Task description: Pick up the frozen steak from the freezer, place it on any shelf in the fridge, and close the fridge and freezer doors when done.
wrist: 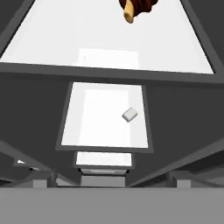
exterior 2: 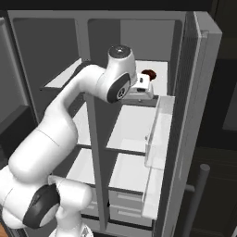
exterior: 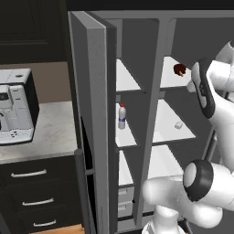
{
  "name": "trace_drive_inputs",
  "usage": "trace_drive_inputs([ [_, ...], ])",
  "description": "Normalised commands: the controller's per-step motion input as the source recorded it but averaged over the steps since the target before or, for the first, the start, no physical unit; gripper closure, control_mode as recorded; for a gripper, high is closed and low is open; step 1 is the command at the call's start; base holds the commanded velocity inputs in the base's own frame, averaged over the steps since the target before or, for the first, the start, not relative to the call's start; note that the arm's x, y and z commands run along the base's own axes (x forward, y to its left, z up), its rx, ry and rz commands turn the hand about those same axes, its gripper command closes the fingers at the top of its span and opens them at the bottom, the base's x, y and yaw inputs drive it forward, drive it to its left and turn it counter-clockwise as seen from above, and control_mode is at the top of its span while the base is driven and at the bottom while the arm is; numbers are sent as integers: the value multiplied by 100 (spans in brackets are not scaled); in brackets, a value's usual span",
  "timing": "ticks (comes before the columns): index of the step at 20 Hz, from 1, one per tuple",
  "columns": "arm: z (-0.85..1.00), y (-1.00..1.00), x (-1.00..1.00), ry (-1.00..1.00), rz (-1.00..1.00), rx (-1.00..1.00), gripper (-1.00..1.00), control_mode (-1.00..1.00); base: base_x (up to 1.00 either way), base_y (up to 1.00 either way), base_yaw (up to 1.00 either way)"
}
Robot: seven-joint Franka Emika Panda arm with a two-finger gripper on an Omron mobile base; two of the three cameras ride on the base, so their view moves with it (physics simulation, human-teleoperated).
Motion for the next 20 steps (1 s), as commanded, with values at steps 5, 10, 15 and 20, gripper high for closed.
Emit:
trace_drive_inputs([
  [5,-13,97,-100,23,0,-4,-100,-100,0,0,0],
  [10,-61,83,-100,1,0,2,-100,-100,0,0,0],
  [15,-38,17,-34,-4,-5,12,-100,-100,0,0,0],
  [20,-12,7,1,-2,-1,0,-100,-100,0,0,0],
])
